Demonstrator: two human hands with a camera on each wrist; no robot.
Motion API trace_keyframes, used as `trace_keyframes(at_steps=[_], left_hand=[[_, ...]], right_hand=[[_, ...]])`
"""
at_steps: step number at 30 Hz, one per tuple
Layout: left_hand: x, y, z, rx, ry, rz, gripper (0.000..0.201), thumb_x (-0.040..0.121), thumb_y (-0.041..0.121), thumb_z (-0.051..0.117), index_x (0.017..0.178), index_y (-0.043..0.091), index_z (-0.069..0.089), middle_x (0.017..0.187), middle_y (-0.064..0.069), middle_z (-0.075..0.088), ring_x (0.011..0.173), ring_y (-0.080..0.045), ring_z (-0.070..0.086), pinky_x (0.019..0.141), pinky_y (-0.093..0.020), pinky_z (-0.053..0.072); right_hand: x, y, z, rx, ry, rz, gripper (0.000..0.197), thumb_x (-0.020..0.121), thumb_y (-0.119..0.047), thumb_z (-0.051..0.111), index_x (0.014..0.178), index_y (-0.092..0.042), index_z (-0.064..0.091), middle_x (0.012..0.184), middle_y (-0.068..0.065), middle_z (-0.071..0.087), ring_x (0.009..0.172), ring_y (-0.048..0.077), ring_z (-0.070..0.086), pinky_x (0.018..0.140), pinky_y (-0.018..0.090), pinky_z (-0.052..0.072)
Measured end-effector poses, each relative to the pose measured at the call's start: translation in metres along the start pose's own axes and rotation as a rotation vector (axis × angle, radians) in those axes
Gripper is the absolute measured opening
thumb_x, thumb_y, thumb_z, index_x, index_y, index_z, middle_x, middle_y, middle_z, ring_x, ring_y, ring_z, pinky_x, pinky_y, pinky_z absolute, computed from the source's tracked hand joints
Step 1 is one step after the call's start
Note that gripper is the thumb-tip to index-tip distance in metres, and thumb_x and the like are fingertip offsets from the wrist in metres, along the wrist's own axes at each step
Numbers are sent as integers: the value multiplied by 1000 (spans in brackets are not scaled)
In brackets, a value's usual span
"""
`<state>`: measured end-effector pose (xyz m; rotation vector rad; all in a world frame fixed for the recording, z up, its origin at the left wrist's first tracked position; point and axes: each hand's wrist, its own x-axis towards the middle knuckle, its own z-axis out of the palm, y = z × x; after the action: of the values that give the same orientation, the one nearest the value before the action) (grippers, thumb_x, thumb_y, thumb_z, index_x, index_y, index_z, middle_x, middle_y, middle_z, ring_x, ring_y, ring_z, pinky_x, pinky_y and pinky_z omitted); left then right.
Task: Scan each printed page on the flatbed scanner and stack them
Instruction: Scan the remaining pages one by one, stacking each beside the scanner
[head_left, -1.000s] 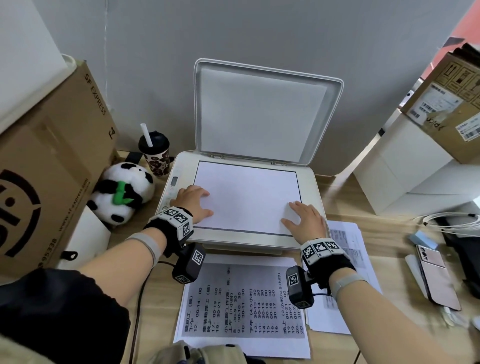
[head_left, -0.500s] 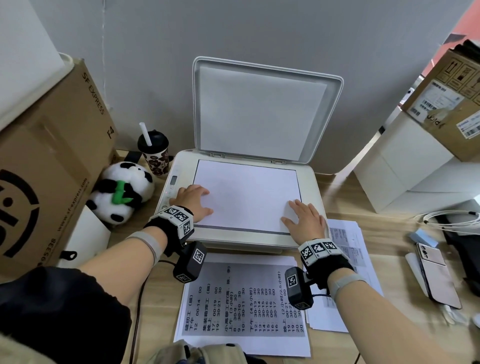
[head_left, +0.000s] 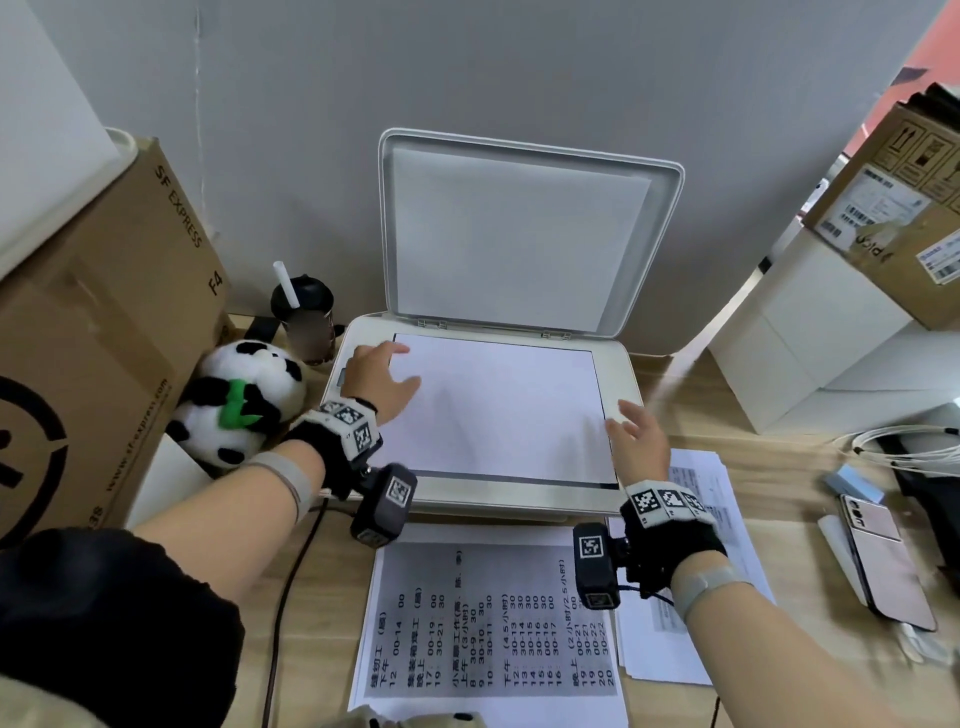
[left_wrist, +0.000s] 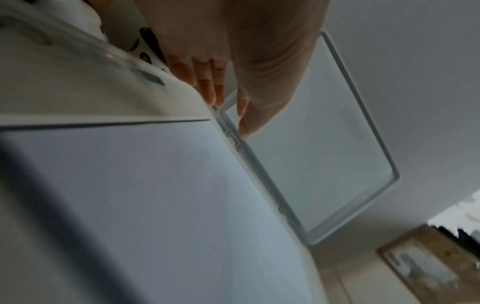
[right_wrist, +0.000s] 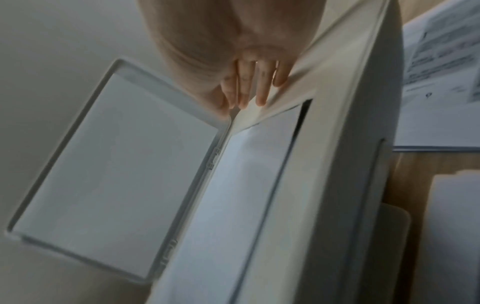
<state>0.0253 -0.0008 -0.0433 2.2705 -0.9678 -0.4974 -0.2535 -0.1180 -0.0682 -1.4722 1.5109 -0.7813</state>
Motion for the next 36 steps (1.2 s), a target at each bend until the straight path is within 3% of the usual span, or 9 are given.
trace_keyframes(at_steps=[6,11,14,16,18,21,25,30,36], left_hand=[[61,43,-34,-359,31,-139,57,89,13,58,141,7,35,114,-15,56,87,-21,53,76,-32,46],[91,58,-47,-621,26,-280,72,92,8,47,150,23,8,82,-8,52,54,-12,46,43,-21,29],[98,66,-53,-749,-49,-319,51,94,3,40,136,29,27,74,-7,51,51,-14,50,44,-22,35],[99,76,-60,-802,-85,-330,18,97,2,35,94,18,43,74,-9,49,40,-12,55,40,-22,44],[101,78,-66,-782,-103,-354,25,97,4,35,75,12,40,74,-6,50,42,-10,55,37,-16,43],[98,77,-73,-808,-63,-361,21,96,7,32,77,12,40,73,-3,51,41,-9,51,32,-10,32],[85,68,-85,-976,70,-273,30,88,1,30,106,19,47,74,-1,62,49,-11,52,35,-15,29],[56,44,-91,-1037,128,-256,28,86,7,29,79,15,55,45,4,63,35,-7,50,46,-20,28],[18,2,-74,-856,67,-264,35,88,19,31,72,15,62,48,0,60,31,-5,47,38,-14,27]], right_hand=[[23,-5,-8,284,130,152,22,91,-3,52,111,-8,61,104,7,61,87,16,56,71,17,41],[28,-9,-12,386,108,210,18,92,-3,49,100,-17,57,90,0,61,75,9,58,69,17,42],[28,-11,-13,393,94,230,18,93,-3,48,98,-18,58,85,-4,61,75,7,58,70,18,43],[28,-12,-14,408,93,235,21,93,-3,48,90,-21,58,84,-4,61,75,8,58,69,19,44],[28,-15,-15,429,98,240,21,93,-3,47,88,-21,57,83,-4,61,75,8,58,68,19,43],[27,-21,-17,464,110,234,23,94,-2,44,86,-21,57,84,-2,61,74,8,57,66,19,43],[24,-30,-21,545,155,206,27,94,-3,42,81,-22,56,81,-1,61,71,10,57,67,20,44],[14,-39,-23,674,209,177,19,94,-10,45,83,-18,58,78,2,62,65,13,58,60,20,43],[-5,-36,-27,767,172,201,38,99,-34,32,79,-16,59,70,0,65,64,14,58,58,22,42]])
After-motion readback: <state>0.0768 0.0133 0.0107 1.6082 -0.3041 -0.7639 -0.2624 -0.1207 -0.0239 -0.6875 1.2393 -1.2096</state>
